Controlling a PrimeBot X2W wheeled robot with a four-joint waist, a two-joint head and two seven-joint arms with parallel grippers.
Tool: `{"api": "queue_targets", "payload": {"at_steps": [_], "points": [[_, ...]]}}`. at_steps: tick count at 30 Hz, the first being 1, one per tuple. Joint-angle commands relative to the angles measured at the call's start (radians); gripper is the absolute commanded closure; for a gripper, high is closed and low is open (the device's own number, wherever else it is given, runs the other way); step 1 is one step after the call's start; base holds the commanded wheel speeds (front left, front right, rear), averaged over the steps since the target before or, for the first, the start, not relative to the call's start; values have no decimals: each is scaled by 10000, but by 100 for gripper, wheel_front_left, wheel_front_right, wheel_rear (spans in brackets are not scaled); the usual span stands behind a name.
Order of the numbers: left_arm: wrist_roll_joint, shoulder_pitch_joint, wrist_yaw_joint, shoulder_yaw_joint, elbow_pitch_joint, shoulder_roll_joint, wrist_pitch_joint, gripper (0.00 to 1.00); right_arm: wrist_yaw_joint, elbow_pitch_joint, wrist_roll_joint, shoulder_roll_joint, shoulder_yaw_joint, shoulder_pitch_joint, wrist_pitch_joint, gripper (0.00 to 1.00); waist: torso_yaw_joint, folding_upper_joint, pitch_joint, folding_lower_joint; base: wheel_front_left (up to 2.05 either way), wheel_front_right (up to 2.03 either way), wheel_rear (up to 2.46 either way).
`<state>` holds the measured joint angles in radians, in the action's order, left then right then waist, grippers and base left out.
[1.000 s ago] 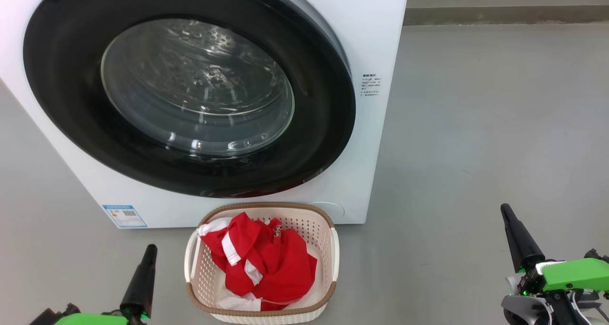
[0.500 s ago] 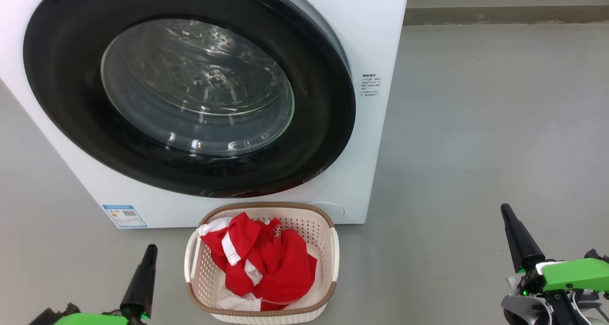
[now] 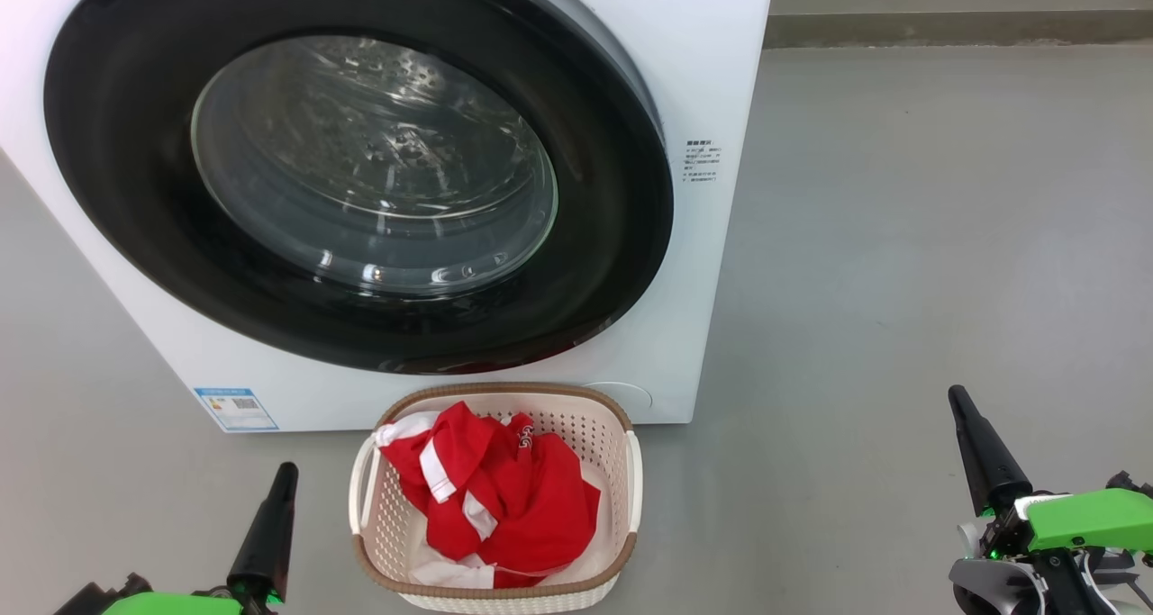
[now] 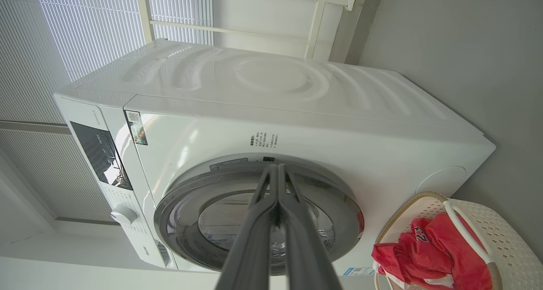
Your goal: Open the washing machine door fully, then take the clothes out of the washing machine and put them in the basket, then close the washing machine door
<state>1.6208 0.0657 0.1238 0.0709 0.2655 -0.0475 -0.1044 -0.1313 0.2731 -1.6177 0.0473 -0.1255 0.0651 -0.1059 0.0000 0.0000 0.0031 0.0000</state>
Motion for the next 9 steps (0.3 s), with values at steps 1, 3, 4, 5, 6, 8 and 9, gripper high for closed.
{"api": "queue_targets", "payload": {"at_steps": [1, 3, 4, 5, 6, 8, 9], "points": [[-76, 418, 69, 373, -206, -74, -43, 100, 6, -286, 68, 57, 145, 426, -50, 100, 0, 0, 0, 0, 0, 0, 0], [-77, 418, 69, 376, -205, -72, -45, 100, 6, -285, 69, 56, 144, 426, -51, 100, 0, 0, 0, 0, 0, 0, 0], [-78, 418, 69, 377, -205, -72, -46, 100, 6, -285, 70, 55, 143, 426, -51, 100, 0, 0, 0, 0, 0, 0, 0], [-78, 418, 69, 377, -205, -72, -46, 100, 6, -285, 70, 55, 143, 426, -51, 100, 0, 0, 0, 0, 0, 0, 0], [-79, 418, 69, 377, -205, -71, -46, 100, 6, -285, 70, 55, 143, 426, -52, 100, 0, 0, 0, 0, 0, 0, 0], [-81, 418, 69, 379, -205, -70, -48, 100, 6, -285, 71, 54, 142, 426, -53, 100, 0, 0, 0, 0, 0, 0, 0], [-81, 418, 69, 380, -205, -69, -49, 100, 6, -285, 71, 54, 141, 426, -53, 100, 0, 0, 0, 0, 0, 0, 0]]}}
